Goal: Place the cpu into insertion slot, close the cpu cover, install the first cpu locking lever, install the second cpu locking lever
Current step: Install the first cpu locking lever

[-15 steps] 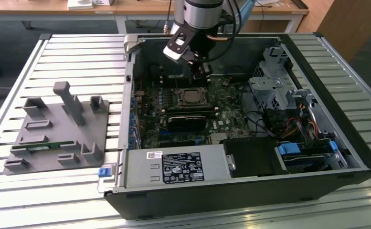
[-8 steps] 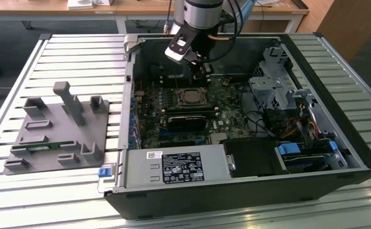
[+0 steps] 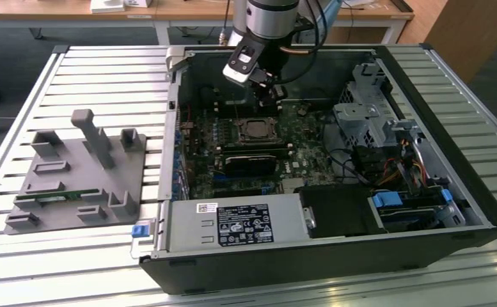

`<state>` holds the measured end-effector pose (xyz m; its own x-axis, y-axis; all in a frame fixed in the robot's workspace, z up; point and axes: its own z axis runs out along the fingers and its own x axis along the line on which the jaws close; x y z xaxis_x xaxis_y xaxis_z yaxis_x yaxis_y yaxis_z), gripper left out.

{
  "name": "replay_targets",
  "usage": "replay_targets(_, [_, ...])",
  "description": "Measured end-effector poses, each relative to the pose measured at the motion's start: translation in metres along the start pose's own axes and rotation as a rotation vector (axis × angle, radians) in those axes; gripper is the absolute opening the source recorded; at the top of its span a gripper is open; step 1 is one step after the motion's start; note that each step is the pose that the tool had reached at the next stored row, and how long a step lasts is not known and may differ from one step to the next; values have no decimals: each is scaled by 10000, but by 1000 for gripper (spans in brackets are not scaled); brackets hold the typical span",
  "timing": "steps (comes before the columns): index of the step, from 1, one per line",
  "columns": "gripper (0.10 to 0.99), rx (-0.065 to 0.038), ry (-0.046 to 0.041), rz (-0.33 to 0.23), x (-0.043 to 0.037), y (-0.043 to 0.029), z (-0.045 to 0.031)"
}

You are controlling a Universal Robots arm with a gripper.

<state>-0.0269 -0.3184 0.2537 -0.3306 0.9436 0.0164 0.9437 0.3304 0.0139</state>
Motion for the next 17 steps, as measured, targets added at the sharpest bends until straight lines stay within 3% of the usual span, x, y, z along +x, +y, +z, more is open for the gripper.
replay_targets(17, [106,13,10,-754,0,0,0])
